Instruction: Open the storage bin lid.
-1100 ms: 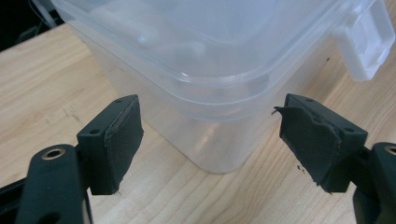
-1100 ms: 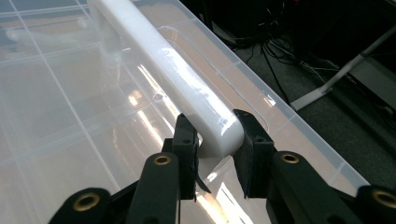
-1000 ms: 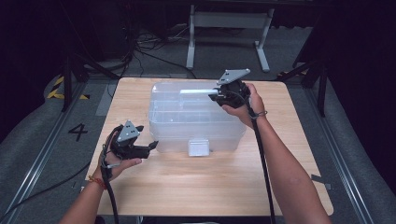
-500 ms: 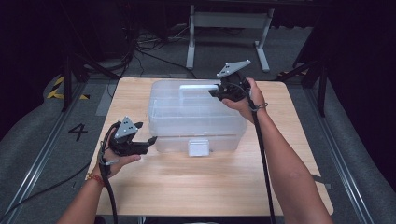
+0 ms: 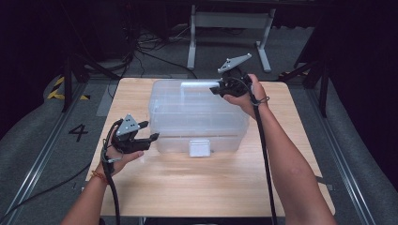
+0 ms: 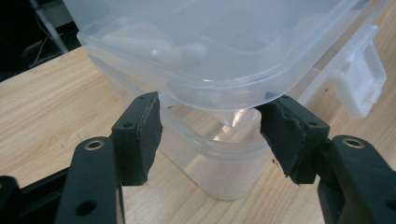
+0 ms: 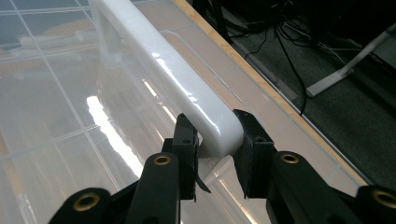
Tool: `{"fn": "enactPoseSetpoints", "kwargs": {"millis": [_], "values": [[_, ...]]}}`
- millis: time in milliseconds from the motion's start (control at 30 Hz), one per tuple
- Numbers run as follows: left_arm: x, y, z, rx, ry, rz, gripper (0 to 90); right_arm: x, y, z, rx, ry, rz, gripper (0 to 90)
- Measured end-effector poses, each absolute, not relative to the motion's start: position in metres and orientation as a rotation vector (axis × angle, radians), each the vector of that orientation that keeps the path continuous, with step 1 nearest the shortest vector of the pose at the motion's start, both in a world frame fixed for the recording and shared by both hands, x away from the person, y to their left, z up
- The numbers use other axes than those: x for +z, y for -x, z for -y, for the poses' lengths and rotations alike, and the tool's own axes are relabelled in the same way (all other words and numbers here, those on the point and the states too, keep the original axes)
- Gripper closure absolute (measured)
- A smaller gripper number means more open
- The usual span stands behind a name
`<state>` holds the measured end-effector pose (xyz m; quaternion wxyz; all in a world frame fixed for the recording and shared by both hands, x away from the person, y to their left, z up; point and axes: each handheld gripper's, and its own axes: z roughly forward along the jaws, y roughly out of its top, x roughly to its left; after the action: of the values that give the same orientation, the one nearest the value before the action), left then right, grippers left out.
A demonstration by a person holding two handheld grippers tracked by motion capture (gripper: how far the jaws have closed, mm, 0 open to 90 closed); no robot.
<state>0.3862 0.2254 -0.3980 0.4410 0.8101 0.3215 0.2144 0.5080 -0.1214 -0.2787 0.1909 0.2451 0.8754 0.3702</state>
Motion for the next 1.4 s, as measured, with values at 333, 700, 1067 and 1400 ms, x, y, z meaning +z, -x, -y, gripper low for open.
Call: {"fn": "enactPoseSetpoints", "kwargs": {"millis": [333, 700, 1067, 1400], "values": [[-0.3975, -0.3894, -0.2237, 0.491, -2.013, -0.774, 52.1, -0.2743, -0.5128, 0.1208, 1.029, -0.711, -2.476, 72.6], [-0.3968, -0.3881, -0.2221, 0.497, -2.0, -0.741, 73.0, -0.2729, -0.514, 0.123, 1.023, -0.718, -2.473, 72.5], [-0.395, -0.3881, -0.2258, 0.535, -1.972, -0.771, 89.9, -0.2722, -0.5139, 0.1244, 1.015, -0.715, -2.469, 72.2], [-0.3943, -0.3885, -0.2244, 0.544, -1.977, -0.775, 90.0, -0.2724, -0.5138, 0.1245, 1.016, -0.716, -2.464, 72.1]]}}
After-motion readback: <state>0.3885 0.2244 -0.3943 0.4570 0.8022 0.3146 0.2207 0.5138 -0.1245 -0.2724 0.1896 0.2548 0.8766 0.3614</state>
